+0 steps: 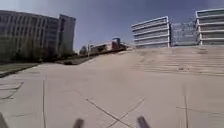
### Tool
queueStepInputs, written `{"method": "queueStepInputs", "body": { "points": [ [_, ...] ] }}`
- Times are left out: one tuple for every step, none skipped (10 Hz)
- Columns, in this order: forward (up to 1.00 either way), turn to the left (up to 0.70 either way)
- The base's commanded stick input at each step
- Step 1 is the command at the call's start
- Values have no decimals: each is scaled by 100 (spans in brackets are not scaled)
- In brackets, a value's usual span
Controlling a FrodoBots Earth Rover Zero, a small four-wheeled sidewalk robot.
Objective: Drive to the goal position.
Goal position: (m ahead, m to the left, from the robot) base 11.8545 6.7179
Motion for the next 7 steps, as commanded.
{"method": "queueStepInputs", "body": {
  "points": [
    [70, 0],
    [70, 0],
    [70, 0],
    [70, 0],
    [70, 0],
    [70, 0],
    [70, 0]
  ]
}}
